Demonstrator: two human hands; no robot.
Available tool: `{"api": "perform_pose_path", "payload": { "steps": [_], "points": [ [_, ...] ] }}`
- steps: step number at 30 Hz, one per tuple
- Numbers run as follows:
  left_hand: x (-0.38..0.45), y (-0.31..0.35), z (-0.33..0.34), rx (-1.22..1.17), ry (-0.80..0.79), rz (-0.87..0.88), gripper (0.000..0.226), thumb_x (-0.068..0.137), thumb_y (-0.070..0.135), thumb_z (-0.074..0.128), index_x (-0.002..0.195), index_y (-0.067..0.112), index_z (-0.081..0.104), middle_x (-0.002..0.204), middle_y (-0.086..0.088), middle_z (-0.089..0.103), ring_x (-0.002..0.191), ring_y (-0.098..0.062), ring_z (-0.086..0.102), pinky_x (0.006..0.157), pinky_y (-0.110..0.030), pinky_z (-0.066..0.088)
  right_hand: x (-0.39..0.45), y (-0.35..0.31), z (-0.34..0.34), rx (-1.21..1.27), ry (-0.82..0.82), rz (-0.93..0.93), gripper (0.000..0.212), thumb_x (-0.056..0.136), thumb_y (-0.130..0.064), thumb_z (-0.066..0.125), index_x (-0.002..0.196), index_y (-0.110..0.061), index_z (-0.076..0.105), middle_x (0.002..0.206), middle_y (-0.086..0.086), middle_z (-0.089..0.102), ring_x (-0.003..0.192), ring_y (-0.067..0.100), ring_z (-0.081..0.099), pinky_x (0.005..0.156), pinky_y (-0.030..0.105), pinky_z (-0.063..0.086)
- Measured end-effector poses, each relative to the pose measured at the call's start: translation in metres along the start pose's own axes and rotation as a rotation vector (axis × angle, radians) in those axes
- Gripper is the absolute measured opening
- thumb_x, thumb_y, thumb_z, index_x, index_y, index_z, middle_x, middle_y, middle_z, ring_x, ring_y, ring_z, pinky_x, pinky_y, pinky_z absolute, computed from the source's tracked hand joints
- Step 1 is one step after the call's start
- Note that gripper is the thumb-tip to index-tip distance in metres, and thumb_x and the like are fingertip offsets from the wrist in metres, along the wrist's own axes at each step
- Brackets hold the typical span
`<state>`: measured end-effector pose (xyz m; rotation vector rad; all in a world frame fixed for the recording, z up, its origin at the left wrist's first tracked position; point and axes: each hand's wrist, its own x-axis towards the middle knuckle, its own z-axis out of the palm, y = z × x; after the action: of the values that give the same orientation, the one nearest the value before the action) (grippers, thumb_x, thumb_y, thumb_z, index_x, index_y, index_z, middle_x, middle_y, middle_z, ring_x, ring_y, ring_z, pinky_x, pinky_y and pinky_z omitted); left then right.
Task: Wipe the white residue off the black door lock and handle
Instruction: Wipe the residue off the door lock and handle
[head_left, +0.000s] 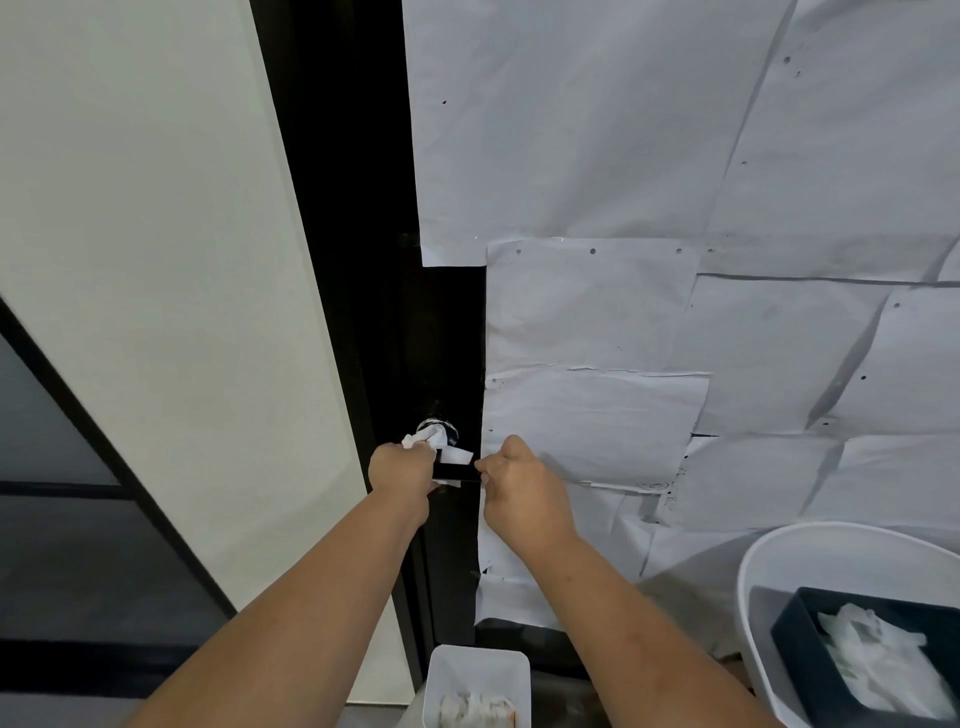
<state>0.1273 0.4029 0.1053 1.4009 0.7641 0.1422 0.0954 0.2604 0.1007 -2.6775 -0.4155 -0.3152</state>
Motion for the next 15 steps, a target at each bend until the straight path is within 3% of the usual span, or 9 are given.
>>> {"api": "perform_pose_path", "payload": {
  "steps": [4, 7, 10, 15],
  "points": [
    [-0.005, 0.001, -0.011, -0.058, -0.081, -0.055, 0.018, 0.086, 0.000, 0.062, 0.104, -0.002, 0.061, 0.099, -0.016, 0.064, 0.090, -0.033, 0.067, 0.066, -0.036, 0.058, 0.001, -0.001, 0.001, 0.010, 0.005, 0.003, 0.027, 0.087, -0.007, 0.051, 0.106, -0.016, 0.067, 0.097, 0.000, 0.048, 0.070, 0.026, 0.059, 0.056, 0.038, 0.053],
    [-0.003, -0.005, -0.021, 0.055, -0.085, 0.027, 0.018, 0.091, 0.007, 0.060, 0.108, -0.001, 0.060, 0.099, -0.016, 0.063, 0.094, -0.032, 0.065, 0.070, -0.036, 0.058, 0.000, -0.001, 0.002, 0.023, 0.007, 0.012, 0.027, 0.086, -0.007, 0.051, 0.106, -0.016, 0.067, 0.098, 0.000, 0.048, 0.072, 0.026, 0.060, 0.056, 0.038, 0.054],
    [-0.003, -0.014, -0.030, 0.135, -0.089, -0.005, 0.023, 0.093, 0.010, 0.059, 0.114, 0.002, 0.059, 0.100, -0.016, 0.064, 0.094, -0.032, 0.066, 0.075, -0.037, 0.057, 0.001, -0.001, 0.003, 0.041, 0.012, 0.021, 0.029, 0.086, -0.006, 0.051, 0.107, -0.017, 0.067, 0.099, -0.001, 0.049, 0.072, 0.024, 0.060, 0.056, 0.039, 0.054],
    [-0.008, -0.009, -0.028, -0.036, 0.030, -0.135, 0.042, 0.095, 0.022, 0.052, 0.130, -0.002, 0.046, 0.091, -0.009, 0.059, 0.087, -0.025, 0.062, 0.079, -0.030, 0.052, 0.000, -0.002, 0.002, 0.041, 0.007, 0.023, 0.030, 0.086, -0.006, 0.051, 0.109, -0.017, 0.067, 0.100, -0.001, 0.049, 0.074, 0.024, 0.061, 0.058, 0.038, 0.054]
  ]
}}
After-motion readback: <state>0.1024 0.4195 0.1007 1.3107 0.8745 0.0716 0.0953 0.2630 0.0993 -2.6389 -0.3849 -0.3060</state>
